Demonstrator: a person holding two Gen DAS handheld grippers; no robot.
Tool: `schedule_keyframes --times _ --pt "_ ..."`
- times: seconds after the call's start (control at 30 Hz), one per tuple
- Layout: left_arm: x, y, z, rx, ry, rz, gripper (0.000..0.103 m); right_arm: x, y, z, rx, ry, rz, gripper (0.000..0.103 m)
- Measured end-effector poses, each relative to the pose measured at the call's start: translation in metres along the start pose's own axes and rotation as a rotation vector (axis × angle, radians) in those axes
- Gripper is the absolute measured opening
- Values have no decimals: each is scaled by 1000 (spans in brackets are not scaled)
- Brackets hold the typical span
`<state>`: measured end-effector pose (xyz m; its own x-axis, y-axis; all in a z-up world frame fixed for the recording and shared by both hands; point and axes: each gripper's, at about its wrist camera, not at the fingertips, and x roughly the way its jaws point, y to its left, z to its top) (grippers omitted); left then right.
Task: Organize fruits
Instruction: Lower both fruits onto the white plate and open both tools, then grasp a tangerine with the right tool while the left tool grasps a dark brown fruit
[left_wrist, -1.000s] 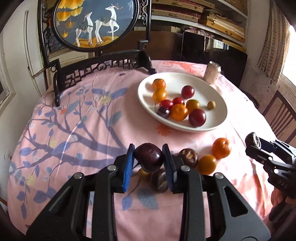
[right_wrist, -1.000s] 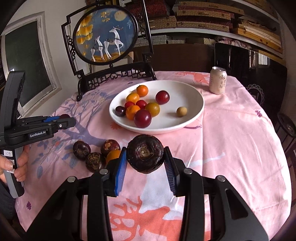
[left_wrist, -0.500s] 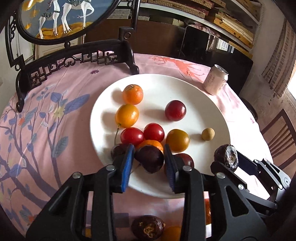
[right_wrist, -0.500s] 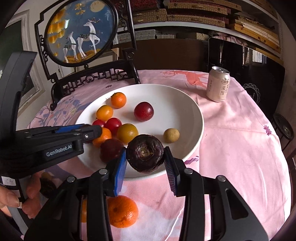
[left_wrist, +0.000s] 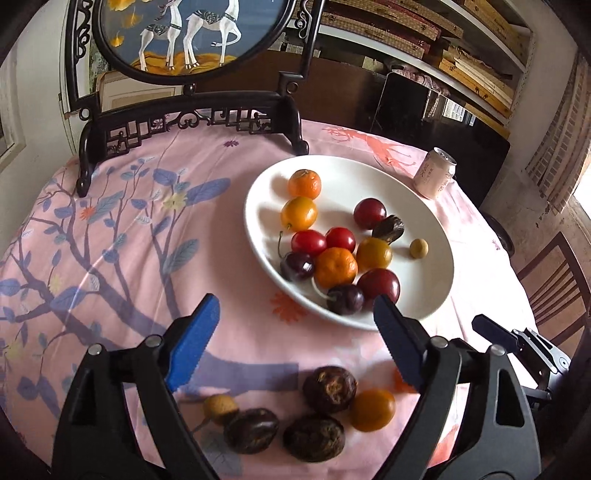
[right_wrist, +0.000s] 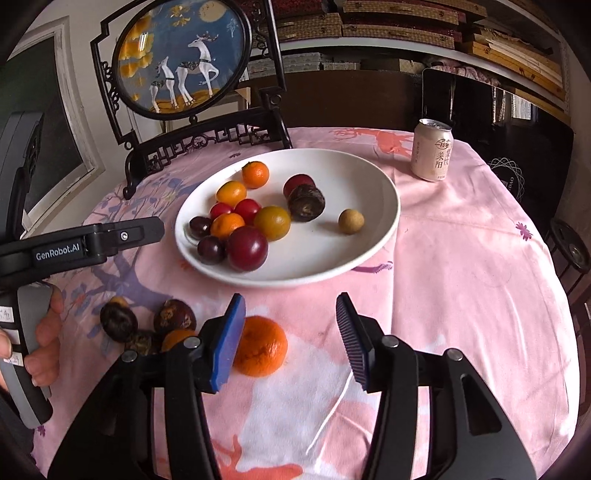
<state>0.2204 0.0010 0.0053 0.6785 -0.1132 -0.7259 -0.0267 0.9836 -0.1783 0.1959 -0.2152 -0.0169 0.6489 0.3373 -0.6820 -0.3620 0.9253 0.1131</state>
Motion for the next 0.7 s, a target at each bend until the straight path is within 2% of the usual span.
schedule_keyframes --times 0.17,0.33,0.47,0.7 --pt "-23 23 -27 -5 10 12 89 -8 14 -25 -45 61 -5 51" --pt "-35 40 -51 5 22 27 92 4 26 -45 -89 137 -37 51" --pt "-38 49 -63 18 39 30 92 21 33 -43 -89 166 -53 51" --pt "-36 62 -75 35 75 12 93 46 35 -22 -69 143 -72 51"
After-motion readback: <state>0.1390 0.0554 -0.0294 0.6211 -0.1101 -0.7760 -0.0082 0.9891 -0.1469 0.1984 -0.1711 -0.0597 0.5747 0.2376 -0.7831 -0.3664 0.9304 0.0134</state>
